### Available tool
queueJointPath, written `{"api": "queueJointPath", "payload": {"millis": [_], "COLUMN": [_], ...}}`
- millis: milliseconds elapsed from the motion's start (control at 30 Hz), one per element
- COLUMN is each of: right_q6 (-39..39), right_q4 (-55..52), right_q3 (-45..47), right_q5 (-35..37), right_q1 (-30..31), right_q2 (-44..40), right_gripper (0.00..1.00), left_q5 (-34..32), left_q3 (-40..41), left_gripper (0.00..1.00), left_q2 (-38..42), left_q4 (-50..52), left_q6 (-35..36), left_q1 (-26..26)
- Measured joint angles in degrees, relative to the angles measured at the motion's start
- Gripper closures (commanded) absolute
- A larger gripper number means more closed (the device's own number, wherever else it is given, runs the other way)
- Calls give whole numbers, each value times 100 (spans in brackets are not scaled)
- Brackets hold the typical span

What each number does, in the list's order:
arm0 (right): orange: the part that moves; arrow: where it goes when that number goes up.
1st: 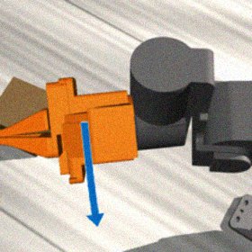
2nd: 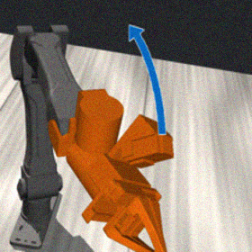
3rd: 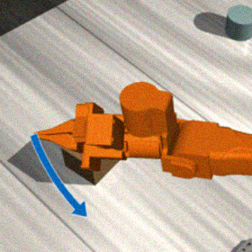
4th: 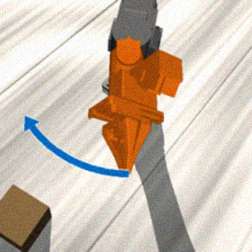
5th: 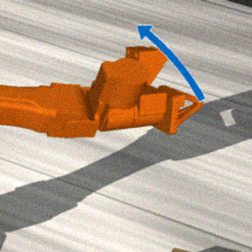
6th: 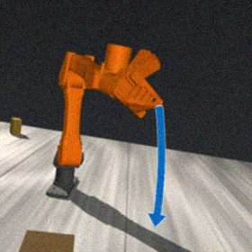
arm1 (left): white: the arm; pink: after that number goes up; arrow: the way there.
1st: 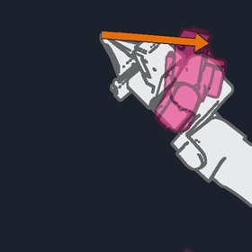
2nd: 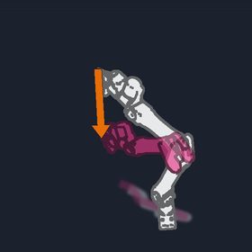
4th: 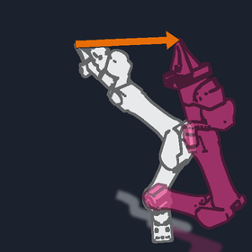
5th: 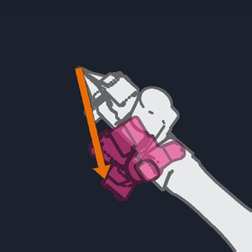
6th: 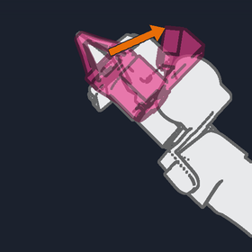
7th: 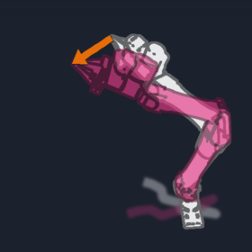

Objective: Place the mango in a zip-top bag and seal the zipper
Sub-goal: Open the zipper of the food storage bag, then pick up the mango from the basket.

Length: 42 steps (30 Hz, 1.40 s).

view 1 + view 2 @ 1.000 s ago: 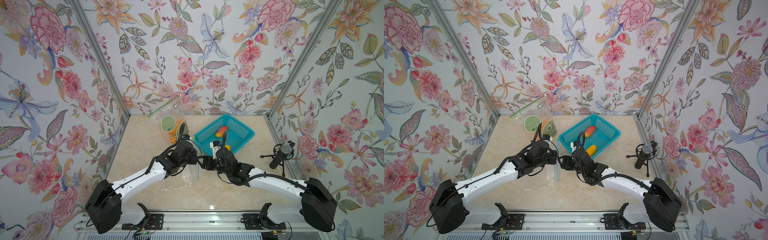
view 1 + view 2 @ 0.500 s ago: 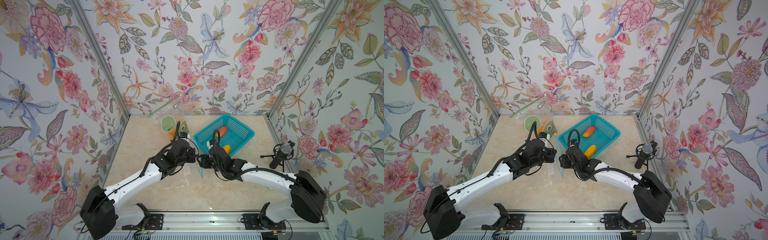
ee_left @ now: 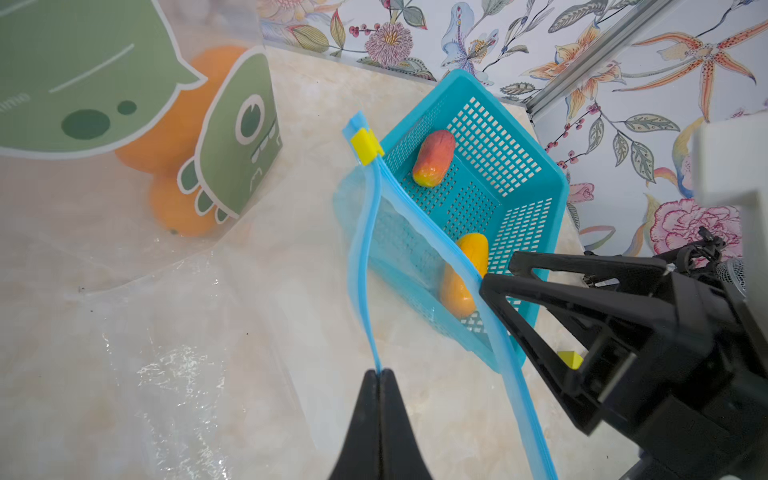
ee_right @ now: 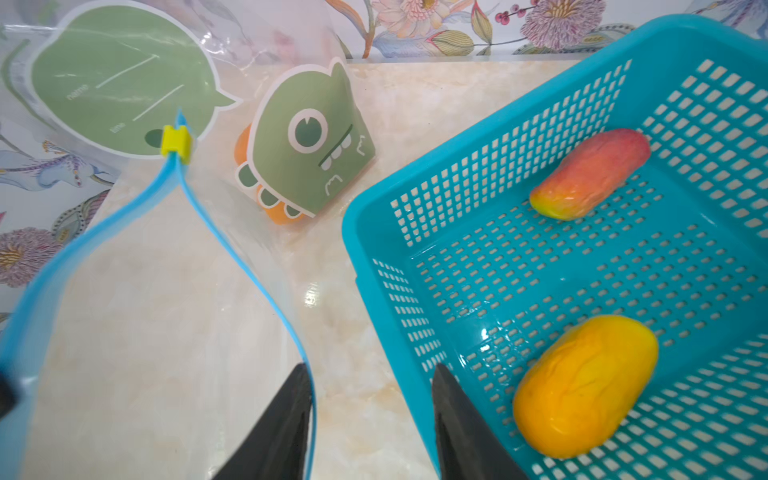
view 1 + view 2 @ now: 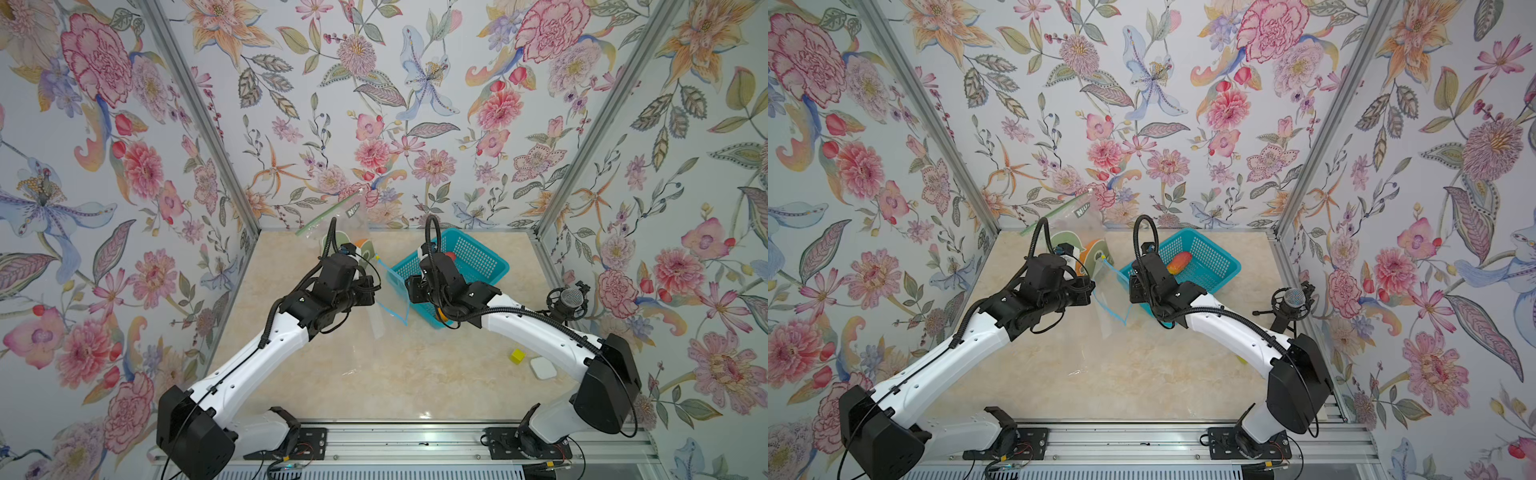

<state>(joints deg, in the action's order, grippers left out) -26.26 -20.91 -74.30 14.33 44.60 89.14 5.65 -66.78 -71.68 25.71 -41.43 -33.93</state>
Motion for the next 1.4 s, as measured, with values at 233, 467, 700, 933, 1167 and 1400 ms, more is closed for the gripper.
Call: {"api": "queueJointPath", "payload": {"millis": [233,467,700,933,1167,1400], "right_q6": [516,656,605,289,7,-164], "right_q4": [-601,-658,-654,-638,-553,-549], "right_q3": [-492,-726,-721,-966,-2076,-3018], "right_q5": [-107,-608,-1021,-798,-380,-654], "right_q1": [15,-72,-584,-1467,-2225,-2719], "right_q2": [376,503,492,774,2492,3685], "right_gripper": [52,51,43,31,20,18], "left_q5": [243,295,291,297,317,396], "left_q3": [-835,-833,-765,-841,-844,-828], "left_gripper": [100,100,100,100,100,100], "left_q2": [-4,-411,-1025,-1097,-1097,-1091], "left_q4": [422,431,428,380,317,195], "left_q6": [264,374,380,420,420,415], "left_q1": [9,20,173,216,216,216]}}
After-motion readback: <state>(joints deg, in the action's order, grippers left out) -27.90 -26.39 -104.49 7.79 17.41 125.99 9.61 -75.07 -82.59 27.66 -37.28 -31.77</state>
